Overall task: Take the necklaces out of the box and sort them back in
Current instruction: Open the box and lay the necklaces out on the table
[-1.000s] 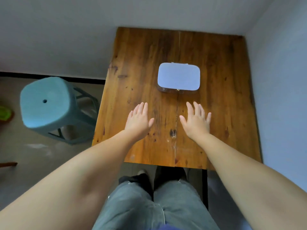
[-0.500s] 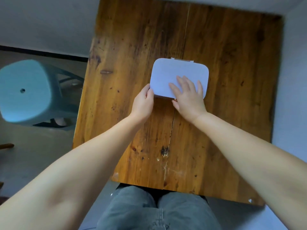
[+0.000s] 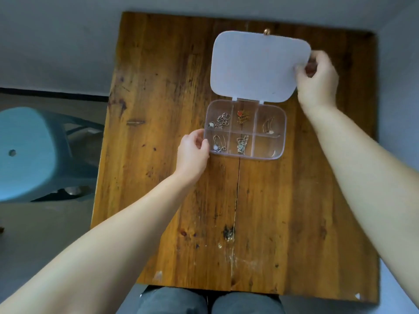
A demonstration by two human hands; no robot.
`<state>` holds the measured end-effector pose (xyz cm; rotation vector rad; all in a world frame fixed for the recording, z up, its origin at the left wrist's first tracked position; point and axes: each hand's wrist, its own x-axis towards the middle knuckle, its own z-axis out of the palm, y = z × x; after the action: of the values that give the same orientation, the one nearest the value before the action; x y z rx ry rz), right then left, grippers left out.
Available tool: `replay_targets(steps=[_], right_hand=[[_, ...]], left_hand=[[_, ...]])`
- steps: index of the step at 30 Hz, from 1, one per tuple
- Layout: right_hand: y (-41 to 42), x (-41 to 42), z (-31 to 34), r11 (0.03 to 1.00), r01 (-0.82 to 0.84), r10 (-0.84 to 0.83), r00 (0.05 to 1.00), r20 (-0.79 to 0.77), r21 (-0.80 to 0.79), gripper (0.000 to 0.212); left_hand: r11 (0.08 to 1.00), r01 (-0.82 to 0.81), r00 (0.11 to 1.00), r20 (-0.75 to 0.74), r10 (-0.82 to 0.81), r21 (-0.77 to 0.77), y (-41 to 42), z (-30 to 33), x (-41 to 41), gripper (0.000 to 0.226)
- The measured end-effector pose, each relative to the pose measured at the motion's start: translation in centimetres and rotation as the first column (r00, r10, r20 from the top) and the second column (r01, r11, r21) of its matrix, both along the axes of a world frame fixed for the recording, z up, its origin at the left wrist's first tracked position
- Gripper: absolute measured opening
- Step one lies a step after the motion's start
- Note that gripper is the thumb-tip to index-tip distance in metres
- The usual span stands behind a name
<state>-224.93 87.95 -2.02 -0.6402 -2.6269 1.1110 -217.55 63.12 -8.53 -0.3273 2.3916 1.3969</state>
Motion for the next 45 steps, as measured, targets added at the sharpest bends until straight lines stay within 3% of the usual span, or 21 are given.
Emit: replay_targets(steps=[2, 5, 6, 8, 9, 11, 12, 14, 16, 18, 24, 29, 33, 36, 40, 43, 45], right_hand=[[-0.1, -0.4, -1.9, 0.985, 0.114, -0.106, 0.992, 0.068, -0.130, 0.037], [-0.8, -0.5, -4.2, 0.964, 0.162, -0.129, 0.978, 0.162, -0.210, 0.039], [-1.1, -0.3, -4.4, 0.962, 0.180, -0.142, 0.972, 0.190, -0.205, 0.039], [-2.4, 0.8, -3.8, 0.987, 0.158, -0.154, 0.980, 0.127, -0.022, 0.041], [-3.4, 1.5, -3.2, 0.988, 0.103, -0.107, 0.994, 0.030, 0.111, 0.039], [-6.0, 2.6, -2.7, 0.955, -0.151, 0.182, 0.978, -0.104, 0.254, 0.029], [-7.6, 3.0, -2.6, 0.909, -0.332, 0.356, 0.933, -0.056, 0.251, 0.026], [-10.4, 3.5, -3.3, 0.762, -0.604, 0.573, 0.797, 0.191, 0.233, 0.028], [-11.8, 3.2, -4.5, 0.669, -0.691, 0.569, 0.713, 0.411, 0.273, 0.034], [-12.2, 2.8, -5.2, 0.625, -0.718, 0.530, 0.678, 0.509, 0.306, 0.037], [-12.5, 2.2, -5.4, 0.571, -0.765, 0.550, 0.625, 0.553, 0.297, 0.036], [-12.4, 1.9, -5.2, 0.591, -0.768, 0.540, 0.605, 0.585, 0.247, 0.027], [-11.9, 2.1, -3.7, 0.718, -0.684, 0.570, 0.682, 0.457, 0.126, 0.018], [-11.1, 2.7, -0.8, 0.817, -0.569, 0.571, 0.771, 0.281, -0.097, 0.013], [-10.2, 3.9, 4.6, 0.758, -0.556, 0.611, 0.789, 0.073, -0.341, 0.009], [-9.7, 4.5, 8.2, 0.700, -0.582, 0.608, 0.790, -0.082, -0.413, 0.009], [-9.3, 4.8, 9.6, 0.694, -0.561, 0.570, 0.811, -0.130, -0.452, 0.012]], left_hand=[[0.999, -0.015, 1.000, -0.013, 0.015, 0.035, 0.0, -0.3, 0.3, 0.031], [0.996, -0.042, 0.999, -0.011, 0.043, 0.083, -0.1, -0.8, 0.5, 0.031], [0.994, -0.047, 0.999, -0.002, 0.047, 0.100, -0.1, -0.8, 0.6, 0.031], [0.990, -0.047, 0.999, 0.016, 0.045, 0.133, -0.2, -0.7, 0.7, 0.031], [0.988, -0.046, 0.999, 0.027, 0.042, 0.148, -0.3, -0.6, 0.7, 0.031], [0.983, -0.046, 0.998, 0.042, 0.039, 0.179, -0.5, -0.6, 0.8, 0.032], [0.980, -0.047, 0.998, 0.046, 0.038, 0.196, -0.5, -0.5, 0.9, 0.033], [0.975, -0.045, 0.998, 0.056, 0.033, 0.217, -0.6, -0.4, 0.9, 0.034], [0.975, -0.042, 0.997, 0.069, 0.027, 0.220, -0.7, -0.3, 0.9, 0.035], [0.975, -0.034, 0.998, 0.067, 0.019, 0.220, -0.7, -0.2, 0.9, 0.035], [0.970, -0.030, 0.999, 0.049, 0.019, 0.242, -0.6, -0.5, 1.0, 0.037], [0.968, -0.034, 0.999, 0.040, 0.025, 0.248, -0.6, -0.7, 1.1, 0.037], [0.978, -0.023, 0.998, 0.063, 0.011, 0.209, -0.5, -0.3, 1.0, 0.036], [0.999, 0.030, 0.999, -0.028, -0.030, 0.028, -0.9, 0.7, 0.6, 0.043], [0.971, 0.240, 0.932, -0.285, -0.225, 0.017, -0.2, 4.7, -0.8, 0.052], [0.947, 0.306, 0.911, -0.318, -0.262, 0.096, 0.2, 8.2, -1.4, 0.016], [0.947, 0.273, 0.923, -0.322, -0.210, 0.167, -0.6, 9.7, -1.3, 0.024]])
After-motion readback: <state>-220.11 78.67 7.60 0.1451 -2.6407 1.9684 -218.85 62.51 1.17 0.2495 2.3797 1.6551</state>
